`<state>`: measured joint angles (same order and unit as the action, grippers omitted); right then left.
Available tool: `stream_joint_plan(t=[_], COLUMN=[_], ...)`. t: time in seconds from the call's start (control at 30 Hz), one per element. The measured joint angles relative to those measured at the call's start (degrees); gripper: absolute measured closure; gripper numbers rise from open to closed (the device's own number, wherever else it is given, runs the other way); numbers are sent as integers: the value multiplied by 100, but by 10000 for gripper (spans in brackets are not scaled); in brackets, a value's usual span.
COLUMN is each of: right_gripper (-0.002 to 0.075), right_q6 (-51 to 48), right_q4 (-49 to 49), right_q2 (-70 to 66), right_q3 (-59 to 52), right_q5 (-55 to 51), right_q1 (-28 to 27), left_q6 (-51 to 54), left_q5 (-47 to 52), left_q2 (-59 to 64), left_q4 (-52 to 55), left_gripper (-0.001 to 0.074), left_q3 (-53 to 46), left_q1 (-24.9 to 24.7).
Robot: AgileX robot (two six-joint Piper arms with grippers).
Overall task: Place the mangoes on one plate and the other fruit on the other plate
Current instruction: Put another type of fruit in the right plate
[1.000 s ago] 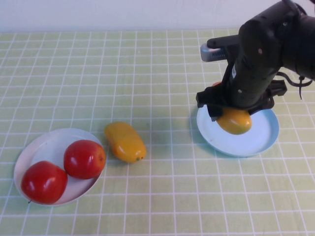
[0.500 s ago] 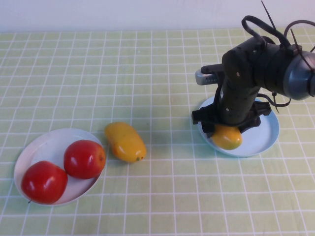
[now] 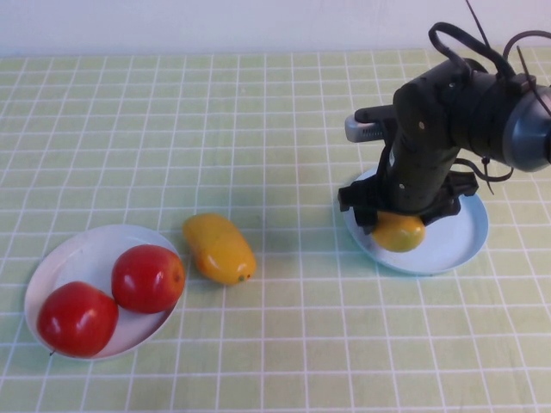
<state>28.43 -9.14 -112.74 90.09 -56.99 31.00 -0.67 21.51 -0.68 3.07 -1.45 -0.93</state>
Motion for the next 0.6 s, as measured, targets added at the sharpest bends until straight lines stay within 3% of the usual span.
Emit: stream_joint_plan(t=[0.6], right_gripper=[171], right_q6=[0], right_q4=[39], right_q2=[579], right_q3=[0], right_q5=[-8], right_q1=[0], left_q6=[0], left_q5=[0], left_q2=[0], left_q4=[0], left_gripper=[735], left_q3=[0], left_q1=[0])
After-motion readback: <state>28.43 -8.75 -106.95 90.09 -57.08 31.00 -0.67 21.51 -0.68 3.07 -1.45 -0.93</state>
